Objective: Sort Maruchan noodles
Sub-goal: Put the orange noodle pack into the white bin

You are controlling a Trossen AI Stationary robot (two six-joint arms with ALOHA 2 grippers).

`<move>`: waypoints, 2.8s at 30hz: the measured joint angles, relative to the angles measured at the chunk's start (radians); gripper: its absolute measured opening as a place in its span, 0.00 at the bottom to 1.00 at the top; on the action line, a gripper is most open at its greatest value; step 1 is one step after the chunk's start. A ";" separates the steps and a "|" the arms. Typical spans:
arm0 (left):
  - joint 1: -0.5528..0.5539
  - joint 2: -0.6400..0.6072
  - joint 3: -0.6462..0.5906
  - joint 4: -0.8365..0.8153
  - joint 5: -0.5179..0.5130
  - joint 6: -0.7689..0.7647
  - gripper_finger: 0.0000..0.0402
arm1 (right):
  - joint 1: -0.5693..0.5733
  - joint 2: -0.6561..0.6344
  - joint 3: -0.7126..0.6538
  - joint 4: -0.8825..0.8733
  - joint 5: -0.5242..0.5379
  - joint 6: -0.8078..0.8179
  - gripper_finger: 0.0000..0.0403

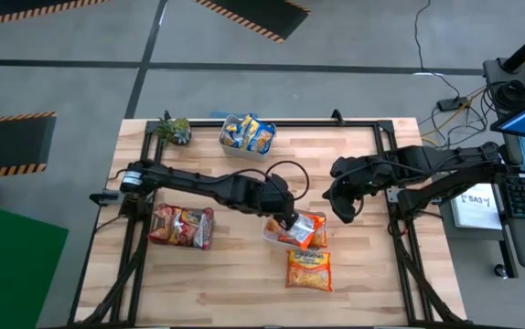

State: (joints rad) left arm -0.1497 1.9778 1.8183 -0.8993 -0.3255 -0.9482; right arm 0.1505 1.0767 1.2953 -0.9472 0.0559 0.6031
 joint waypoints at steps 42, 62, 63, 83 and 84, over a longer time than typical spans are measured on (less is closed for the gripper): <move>-0.061 0.102 -0.038 -0.014 0.102 -0.203 0.46 | 0.000 0.000 -0.112 0.004 0.023 0.052 0.02; -0.055 0.038 -0.032 -0.084 0.158 -0.136 0.00 | 0.000 -0.001 -0.138 0.010 0.023 0.078 0.02; -0.051 0.028 -0.032 -0.097 0.167 -0.119 0.00 | 0.000 -0.001 -0.138 0.010 0.023 0.078 0.02; 0.049 0.050 -0.091 -0.016 0.259 0.071 0.00 | 0.000 0.004 -0.140 0.030 0.024 0.096 0.02; 0.050 0.050 -0.091 -0.022 0.259 0.077 0.00 | 0.000 0.004 -0.140 0.033 0.024 0.096 0.02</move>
State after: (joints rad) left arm -0.1001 2.0281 1.7275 -0.9217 -0.0665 -0.8709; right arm 0.1505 1.0809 1.1553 -0.9143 0.0802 0.6987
